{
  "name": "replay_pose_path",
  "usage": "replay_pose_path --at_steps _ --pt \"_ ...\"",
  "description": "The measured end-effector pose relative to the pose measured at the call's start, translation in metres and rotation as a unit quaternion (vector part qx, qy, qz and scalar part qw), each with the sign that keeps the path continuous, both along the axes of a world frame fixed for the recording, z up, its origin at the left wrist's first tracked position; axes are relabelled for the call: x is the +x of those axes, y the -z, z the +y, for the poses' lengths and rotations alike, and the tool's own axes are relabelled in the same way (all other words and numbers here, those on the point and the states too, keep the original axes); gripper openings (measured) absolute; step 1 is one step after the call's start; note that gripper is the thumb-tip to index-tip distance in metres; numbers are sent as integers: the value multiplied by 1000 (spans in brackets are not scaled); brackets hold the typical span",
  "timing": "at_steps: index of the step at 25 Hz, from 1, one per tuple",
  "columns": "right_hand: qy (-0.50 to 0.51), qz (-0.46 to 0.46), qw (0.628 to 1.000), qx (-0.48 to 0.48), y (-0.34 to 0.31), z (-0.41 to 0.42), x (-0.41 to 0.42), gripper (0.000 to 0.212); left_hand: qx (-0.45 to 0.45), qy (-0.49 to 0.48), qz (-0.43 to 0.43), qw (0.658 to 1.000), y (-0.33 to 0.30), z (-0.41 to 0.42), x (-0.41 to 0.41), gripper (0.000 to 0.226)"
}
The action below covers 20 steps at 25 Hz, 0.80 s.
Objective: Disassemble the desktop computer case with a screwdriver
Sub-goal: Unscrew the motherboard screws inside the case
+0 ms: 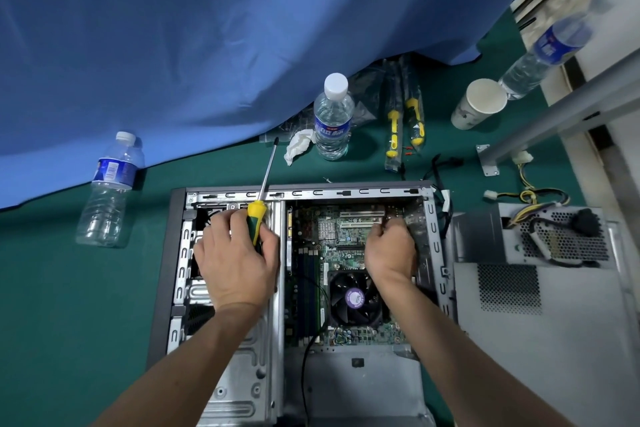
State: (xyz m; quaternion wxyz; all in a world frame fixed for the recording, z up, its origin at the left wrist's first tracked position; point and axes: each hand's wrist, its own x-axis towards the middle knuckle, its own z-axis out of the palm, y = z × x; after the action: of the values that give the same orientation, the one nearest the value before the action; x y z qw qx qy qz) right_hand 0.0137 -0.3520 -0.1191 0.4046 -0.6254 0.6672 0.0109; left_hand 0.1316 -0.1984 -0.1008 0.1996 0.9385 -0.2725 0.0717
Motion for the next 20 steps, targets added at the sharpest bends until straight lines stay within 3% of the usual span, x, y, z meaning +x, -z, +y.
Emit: replay_pose_path --at_steps 2,4,6,8,9,13,16,20 --pt "-42 -1 996 79 -20 5 -12 42 -2 -3 9 1000 -2 -1 -1 26" --pt "-128 -13 989 74 -39 15 -20 60 -5 -8 17 1000 -4 -1 -1 29" --pt "-203 -40 975 -75 -60 11 -25 51 -6 -13 26 1000 -5 -1 -2 30" --pt "-239 -66 934 -257 -68 -16 -27 42 -7 -16 34 999 -7 -1 -2 29" --pt "-259 -58 917 -297 -70 -33 -25 40 -7 -16 35 999 -9 -1 -2 29" --pt "-405 79 880 -234 -54 -72 -11 46 -28 -14 87 996 -16 1 -3 30" --pt "-397 75 877 -259 -43 -71 -10 53 -72 -55 128 988 -17 14 -13 27" --pt "-383 65 883 -262 -43 -72 -10 58 -52 -110 121 985 -19 30 -32 26"
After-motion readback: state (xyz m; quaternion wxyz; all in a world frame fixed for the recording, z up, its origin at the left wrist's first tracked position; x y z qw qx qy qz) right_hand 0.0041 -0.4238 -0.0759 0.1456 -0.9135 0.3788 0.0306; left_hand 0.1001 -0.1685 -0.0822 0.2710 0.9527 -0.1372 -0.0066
